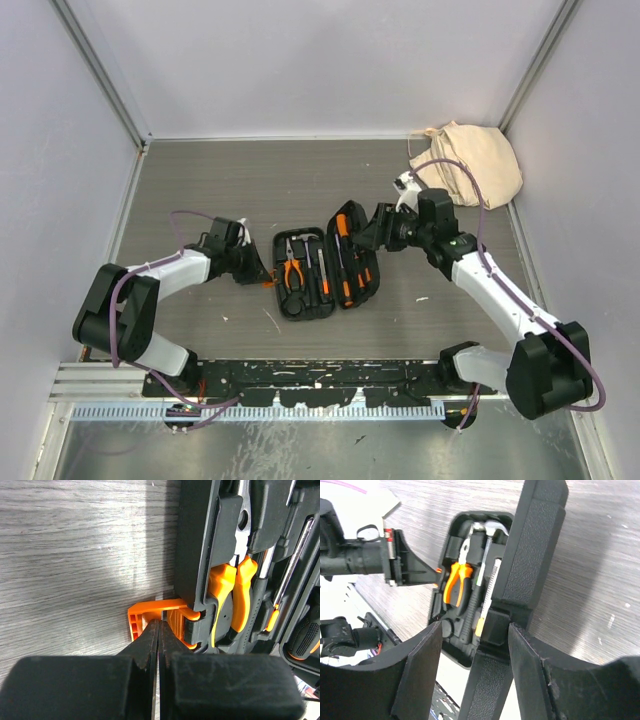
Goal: Sort the tools into containers
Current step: Close the storage box at the center of the board.
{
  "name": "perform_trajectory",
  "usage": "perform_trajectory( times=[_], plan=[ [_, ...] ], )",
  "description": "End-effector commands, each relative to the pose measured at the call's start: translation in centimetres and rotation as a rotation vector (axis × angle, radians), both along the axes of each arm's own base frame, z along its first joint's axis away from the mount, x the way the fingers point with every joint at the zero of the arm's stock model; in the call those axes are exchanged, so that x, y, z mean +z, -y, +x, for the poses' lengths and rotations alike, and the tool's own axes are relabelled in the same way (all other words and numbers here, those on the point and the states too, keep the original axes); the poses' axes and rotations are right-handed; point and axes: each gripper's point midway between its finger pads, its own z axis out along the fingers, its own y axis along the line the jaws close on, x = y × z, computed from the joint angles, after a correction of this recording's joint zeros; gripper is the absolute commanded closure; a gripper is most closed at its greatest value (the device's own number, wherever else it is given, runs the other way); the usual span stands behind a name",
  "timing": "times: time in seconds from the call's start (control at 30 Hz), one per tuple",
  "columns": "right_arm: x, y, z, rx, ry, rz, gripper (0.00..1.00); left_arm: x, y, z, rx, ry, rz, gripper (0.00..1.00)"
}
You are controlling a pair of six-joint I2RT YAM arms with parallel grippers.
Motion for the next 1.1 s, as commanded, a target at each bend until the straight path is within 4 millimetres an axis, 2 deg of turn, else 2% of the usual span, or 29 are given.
perform_trajectory(
  times=[0.0,0.4,0.63,0.83,1.0,1.07],
  plan=[
    [0.8,-4.0,-2.8,0.124,-0.057,0.040,0.40,-1.4,0.2,-1.0,-0.032,-0.032,0.036,1.00],
    [1.7,-9.1,-4.4,0.276,-0.073,0.077,0.40,-1.5,0.1,-1.1,-0.023,-0.027,0.037,1.00],
    [4.1,-11.2,-4.3,0.381,-0.038,0.180,0.40,-1.4,-0.1,-1.2,-0.011,-0.022,0.037,1.00],
    [6.0,-10.7,-3.1,0.312,0.060,0.183,0.40,-1.5,-0.2,-1.3,-0.012,-0.024,0.042,1.00],
    [5.0,-8.3,-1.0,0.106,0.108,0.095,0.40,-1.5,-0.2,-1.3,-0.013,-0.025,0.044,1.00],
    [4.5,-7.9,-0.9,0.080,0.111,0.085,0.40,-1.6,-0.2,-1.4,-0.013,-0.027,0.045,1.00]
  ],
)
